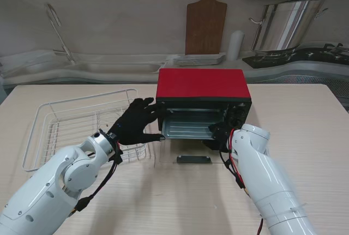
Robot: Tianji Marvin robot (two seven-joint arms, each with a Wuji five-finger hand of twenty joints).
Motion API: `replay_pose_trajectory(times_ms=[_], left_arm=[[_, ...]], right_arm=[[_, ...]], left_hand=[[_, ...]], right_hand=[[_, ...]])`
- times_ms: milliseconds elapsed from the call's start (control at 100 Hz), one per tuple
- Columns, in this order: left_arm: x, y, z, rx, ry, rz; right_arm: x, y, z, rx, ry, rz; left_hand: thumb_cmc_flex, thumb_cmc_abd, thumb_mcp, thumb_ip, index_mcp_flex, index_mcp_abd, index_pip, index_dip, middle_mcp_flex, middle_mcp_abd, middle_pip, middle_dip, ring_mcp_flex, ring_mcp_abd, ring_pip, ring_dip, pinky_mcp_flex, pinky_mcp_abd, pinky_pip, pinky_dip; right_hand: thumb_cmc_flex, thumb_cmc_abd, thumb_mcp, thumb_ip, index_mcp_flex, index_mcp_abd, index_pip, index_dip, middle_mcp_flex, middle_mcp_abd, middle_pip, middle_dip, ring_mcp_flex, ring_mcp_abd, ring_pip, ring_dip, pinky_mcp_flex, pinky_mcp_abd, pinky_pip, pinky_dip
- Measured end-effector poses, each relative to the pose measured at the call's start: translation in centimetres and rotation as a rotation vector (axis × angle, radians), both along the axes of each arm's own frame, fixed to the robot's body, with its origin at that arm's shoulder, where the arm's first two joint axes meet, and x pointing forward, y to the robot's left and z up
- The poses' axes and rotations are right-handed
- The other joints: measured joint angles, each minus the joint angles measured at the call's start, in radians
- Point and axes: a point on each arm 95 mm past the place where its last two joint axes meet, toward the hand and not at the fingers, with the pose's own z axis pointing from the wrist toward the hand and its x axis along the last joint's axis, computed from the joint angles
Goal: Slide the trays into the oven
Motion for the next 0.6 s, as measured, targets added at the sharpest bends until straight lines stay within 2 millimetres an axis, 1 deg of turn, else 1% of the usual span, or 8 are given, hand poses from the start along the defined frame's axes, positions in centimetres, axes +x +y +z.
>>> replay_pose_trajectory(times_ms=[130,250,320,380,420,490,570,600], left_arm=[[-0.01,0.02,0.00,-0.001,0.000,0.001],[-0.03,0.03,-0.01,-0.003,0.000,0.001],[-0.04,0.03,-0.03,-0.004,0.000,0.001],[-0.06,0.03,-0.04,-0.005,0.000,0.001],[-0.08,0.03,-0.05,-0.006,0.000,0.002],[-0.10,0.03,-0.06,-0.008,-0.001,0.002],[-0.13,0.03,-0.06,-0.009,-0.003,0.003],[-0.14,0.03,-0.06,-0.010,-0.004,0.003]], right_arm=[[-0.07,-0.03,0.00,-0.003,-0.004,0.005],[-0.09,-0.14,0.01,0.002,-0.009,0.009],[-0.09,-0.22,0.04,0.003,-0.015,0.015],[-0.09,-0.29,0.07,0.001,-0.020,0.022],[-0.08,-0.33,0.10,-0.001,-0.024,0.027],[-0.09,-0.39,0.17,-0.003,-0.029,0.037],[-0.16,-0.43,0.23,-0.003,-0.030,0.039],[-0.19,-0.45,0.23,-0.003,-0.029,0.039]], left_hand=[[0.000,0.000,0.000,0.000,0.000,0.000,0.000,0.000,0.000,0.000,0.000,0.000,0.000,0.000,0.000,0.000,0.000,0.000,0.000,0.000],[0.000,0.000,0.000,0.000,0.000,0.000,0.000,0.000,0.000,0.000,0.000,0.000,0.000,0.000,0.000,0.000,0.000,0.000,0.000,0.000],[0.000,0.000,0.000,0.000,0.000,0.000,0.000,0.000,0.000,0.000,0.000,0.000,0.000,0.000,0.000,0.000,0.000,0.000,0.000,0.000],[0.000,0.000,0.000,0.000,0.000,0.000,0.000,0.000,0.000,0.000,0.000,0.000,0.000,0.000,0.000,0.000,0.000,0.000,0.000,0.000],[0.000,0.000,0.000,0.000,0.000,0.000,0.000,0.000,0.000,0.000,0.000,0.000,0.000,0.000,0.000,0.000,0.000,0.000,0.000,0.000],[0.000,0.000,0.000,0.000,0.000,0.000,0.000,0.000,0.000,0.000,0.000,0.000,0.000,0.000,0.000,0.000,0.000,0.000,0.000,0.000],[0.000,0.000,0.000,0.000,0.000,0.002,0.000,0.000,0.000,0.000,0.000,0.000,0.000,0.000,0.000,0.000,0.000,0.000,0.000,0.000],[0.000,0.000,0.000,0.000,0.000,0.002,0.000,0.000,0.000,0.000,0.000,0.000,0.000,0.000,0.000,0.000,0.000,0.000,0.000,0.000]], right_hand=[[-0.068,-0.022,-0.001,0.002,-0.027,-0.001,-0.006,0.032,-0.005,0.000,0.002,0.003,0.000,0.001,-0.002,0.000,-0.012,0.000,-0.012,0.000],[-0.130,-0.015,0.013,0.064,-0.060,-0.010,-0.029,0.136,-0.015,-0.001,0.023,0.015,-0.042,0.008,-0.025,0.009,-0.039,0.015,-0.028,0.000],[-0.133,-0.004,0.007,0.064,-0.084,-0.016,-0.031,0.169,-0.018,-0.010,0.024,0.015,-0.053,0.011,-0.029,0.011,-0.055,0.026,-0.037,0.000],[-0.158,0.007,0.006,0.060,-0.101,-0.023,-0.034,0.181,-0.030,-0.012,0.025,0.016,-0.053,0.011,-0.026,0.011,-0.068,0.035,-0.037,0.000],[-0.170,0.016,0.010,0.081,-0.101,-0.025,-0.035,0.184,-0.040,-0.015,0.024,0.016,-0.053,0.012,-0.026,0.011,-0.078,0.039,-0.037,0.007],[-0.183,0.025,0.005,0.094,-0.114,-0.027,-0.037,0.185,-0.040,-0.021,0.024,0.016,-0.074,0.012,-0.024,0.014,-0.100,0.045,-0.037,0.034],[-0.175,0.022,0.007,0.095,-0.113,-0.027,-0.037,0.194,-0.041,-0.021,0.024,0.016,-0.074,0.012,-0.008,0.027,-0.112,0.045,-0.025,0.077],[-0.149,0.013,0.010,0.095,-0.112,-0.027,-0.024,0.168,-0.038,-0.021,0.025,0.016,-0.074,0.012,0.006,0.036,-0.112,0.045,-0.023,0.099]])
